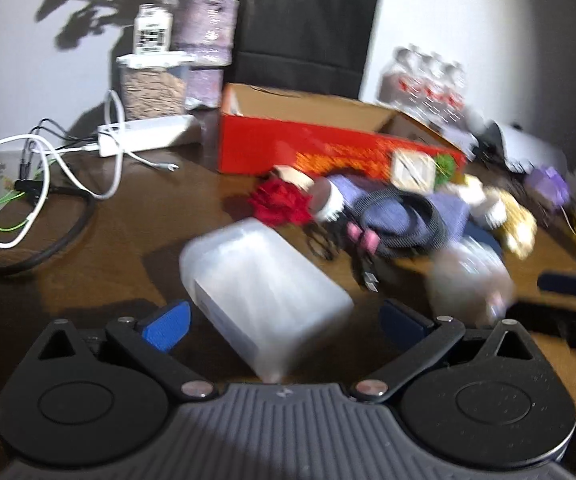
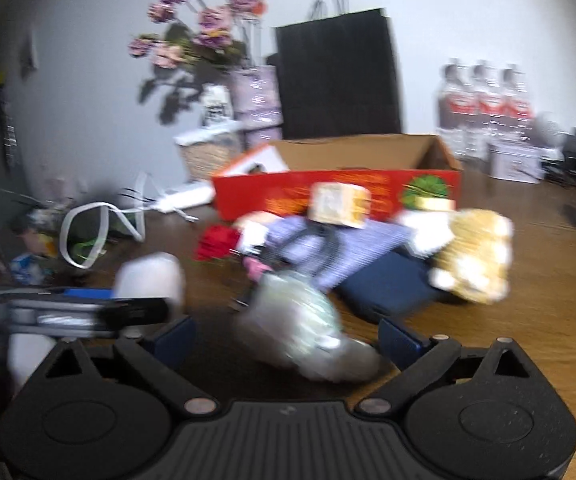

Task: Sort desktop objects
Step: 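Grasp the white plastic container with the left tool while the right tool grasps the clear plastic bag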

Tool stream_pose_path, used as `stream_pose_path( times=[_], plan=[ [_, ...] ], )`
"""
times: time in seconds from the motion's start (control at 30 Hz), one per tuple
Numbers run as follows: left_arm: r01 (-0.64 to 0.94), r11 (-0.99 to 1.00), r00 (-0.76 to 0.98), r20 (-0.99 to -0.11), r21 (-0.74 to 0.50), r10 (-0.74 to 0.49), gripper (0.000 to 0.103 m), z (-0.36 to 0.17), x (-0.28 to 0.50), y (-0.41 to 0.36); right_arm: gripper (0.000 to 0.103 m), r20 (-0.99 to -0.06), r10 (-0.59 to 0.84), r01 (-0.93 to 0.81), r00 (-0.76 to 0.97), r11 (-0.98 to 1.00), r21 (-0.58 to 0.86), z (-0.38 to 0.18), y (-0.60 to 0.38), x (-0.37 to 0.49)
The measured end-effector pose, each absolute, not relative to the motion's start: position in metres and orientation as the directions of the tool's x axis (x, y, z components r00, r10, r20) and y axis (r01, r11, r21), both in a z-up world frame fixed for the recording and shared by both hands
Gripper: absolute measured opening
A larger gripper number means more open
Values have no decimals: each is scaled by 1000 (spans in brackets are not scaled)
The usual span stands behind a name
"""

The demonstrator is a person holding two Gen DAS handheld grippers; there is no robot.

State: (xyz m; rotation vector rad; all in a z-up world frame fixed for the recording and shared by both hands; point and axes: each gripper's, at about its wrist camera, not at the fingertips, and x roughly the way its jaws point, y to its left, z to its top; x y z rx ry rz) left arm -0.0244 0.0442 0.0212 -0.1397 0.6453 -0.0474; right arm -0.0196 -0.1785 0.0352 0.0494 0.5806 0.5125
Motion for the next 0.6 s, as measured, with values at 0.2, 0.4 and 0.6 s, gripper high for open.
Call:
stream_pose_path(
  times=[0.2, 0.4, 0.6],
  plan=[
    [-27, 997, 794, -608, -68, -20, 91, 19, 0, 41, 37, -572, 424, -420, 702, 895, 148, 26, -149, 5],
    [54, 998, 804, -592, -31, -62, 72, 23, -32, 43, 37, -510, 468, -447, 721, 878, 173, 42, -172, -17],
    [81, 997, 794, -604, -9, -71, 87, 25, -46, 35, 37, -578, 496, -525, 648, 840, 133, 37, -179, -47]
  ],
)
